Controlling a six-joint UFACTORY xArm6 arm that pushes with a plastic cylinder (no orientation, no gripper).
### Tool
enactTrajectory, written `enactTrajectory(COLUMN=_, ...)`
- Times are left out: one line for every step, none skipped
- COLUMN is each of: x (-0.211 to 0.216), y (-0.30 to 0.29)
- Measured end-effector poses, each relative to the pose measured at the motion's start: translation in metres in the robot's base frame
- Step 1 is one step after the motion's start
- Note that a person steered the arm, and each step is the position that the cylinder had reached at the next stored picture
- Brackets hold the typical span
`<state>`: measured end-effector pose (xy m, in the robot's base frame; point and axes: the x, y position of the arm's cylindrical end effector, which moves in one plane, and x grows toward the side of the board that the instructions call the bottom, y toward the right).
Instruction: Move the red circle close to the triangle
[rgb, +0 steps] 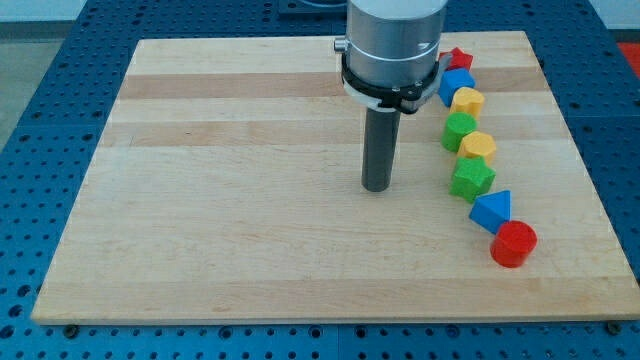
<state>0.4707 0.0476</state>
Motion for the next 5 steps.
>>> enactTrajectory(x=0.008, y=0.000)
enactTrajectory(x=0.043, y=0.013)
enactTrajectory(x=0.070, y=0.046)
enactTrajectory(x=0.073, y=0.058)
enactTrajectory(x=0.073, y=0.058)
